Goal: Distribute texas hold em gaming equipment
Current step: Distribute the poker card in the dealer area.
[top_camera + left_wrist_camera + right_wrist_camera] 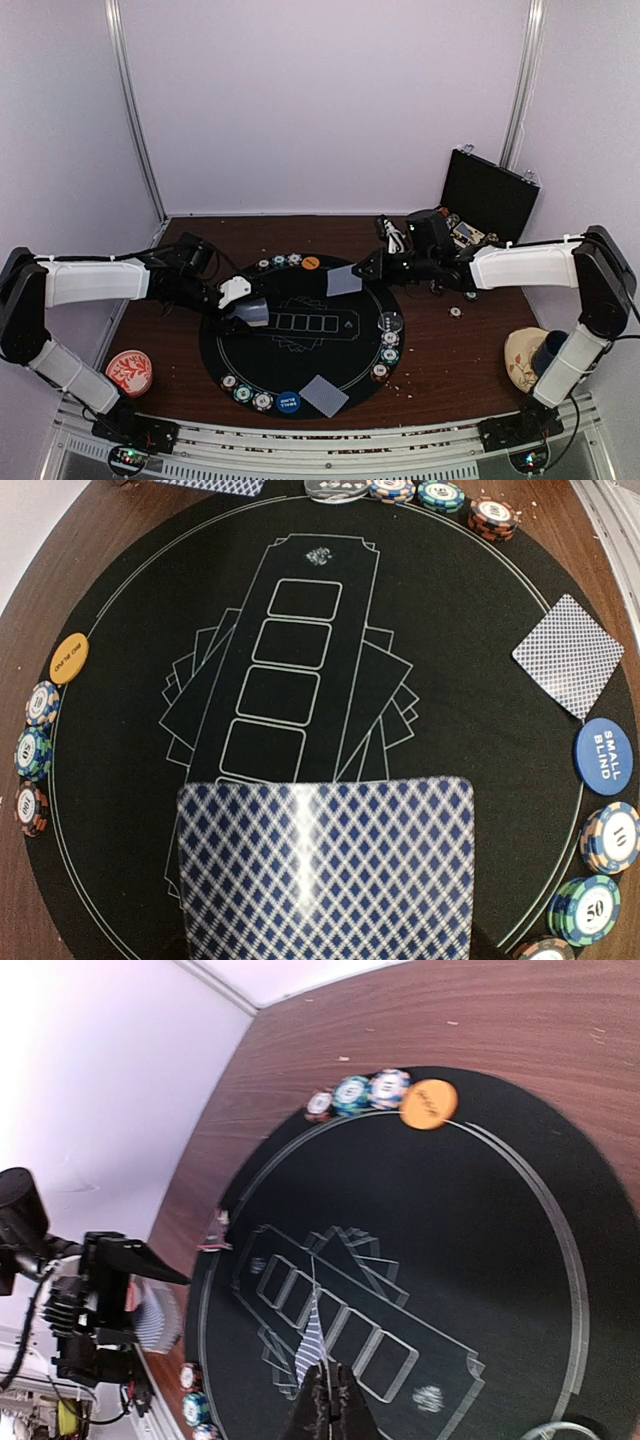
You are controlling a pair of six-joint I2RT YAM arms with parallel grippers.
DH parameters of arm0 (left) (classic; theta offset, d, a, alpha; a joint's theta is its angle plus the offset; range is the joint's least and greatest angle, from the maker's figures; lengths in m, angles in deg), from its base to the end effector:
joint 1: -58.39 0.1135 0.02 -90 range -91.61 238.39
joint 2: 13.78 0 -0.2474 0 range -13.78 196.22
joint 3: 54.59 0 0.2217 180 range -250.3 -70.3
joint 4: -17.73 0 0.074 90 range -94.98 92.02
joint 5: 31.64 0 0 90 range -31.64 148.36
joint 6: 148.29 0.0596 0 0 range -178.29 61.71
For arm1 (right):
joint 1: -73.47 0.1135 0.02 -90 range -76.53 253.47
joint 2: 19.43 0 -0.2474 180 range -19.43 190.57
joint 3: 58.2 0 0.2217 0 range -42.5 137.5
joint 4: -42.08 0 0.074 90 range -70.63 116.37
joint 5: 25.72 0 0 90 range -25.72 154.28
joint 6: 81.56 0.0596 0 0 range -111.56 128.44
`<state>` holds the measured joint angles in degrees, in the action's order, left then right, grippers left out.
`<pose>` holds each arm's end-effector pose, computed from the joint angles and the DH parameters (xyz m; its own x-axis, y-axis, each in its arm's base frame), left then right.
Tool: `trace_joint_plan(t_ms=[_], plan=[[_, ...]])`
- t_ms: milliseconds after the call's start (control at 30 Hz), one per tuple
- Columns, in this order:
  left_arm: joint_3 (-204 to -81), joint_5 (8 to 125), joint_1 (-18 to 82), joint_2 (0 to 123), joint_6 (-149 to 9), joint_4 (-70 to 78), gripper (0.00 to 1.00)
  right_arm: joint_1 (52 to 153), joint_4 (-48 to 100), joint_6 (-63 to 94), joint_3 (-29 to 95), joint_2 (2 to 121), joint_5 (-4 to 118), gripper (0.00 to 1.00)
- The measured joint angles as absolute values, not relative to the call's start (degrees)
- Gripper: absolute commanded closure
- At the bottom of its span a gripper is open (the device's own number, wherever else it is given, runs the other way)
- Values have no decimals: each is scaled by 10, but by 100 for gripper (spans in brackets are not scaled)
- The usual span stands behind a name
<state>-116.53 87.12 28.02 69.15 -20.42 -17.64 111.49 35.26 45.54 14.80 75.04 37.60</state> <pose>0.2154 -0.1595 0.1745 -0.1538 0.7138 -0.6832 0.9724 0.2323 0.0239 0.2653 0.2414 0.2187 -0.8177 0.0449 -0.5740 -0.4622 0.5433 0.7009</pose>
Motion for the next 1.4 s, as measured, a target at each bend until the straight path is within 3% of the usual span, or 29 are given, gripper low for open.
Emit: trace_joint_plan(t_ms=[433,933,1233,1400], plan=[[-1165,871,280,692,-204,-177,89,1015,262,404,132,769,399,100],[-1165,876,280,692,-204,-178,89,988,205,379,162,826,408,100],[-1165,878,280,692,-204,-178,89,985,174,366,176,849,445,94],[-1165,878,280,692,-204,-178,89,983,165,358,185,851,463,82]])
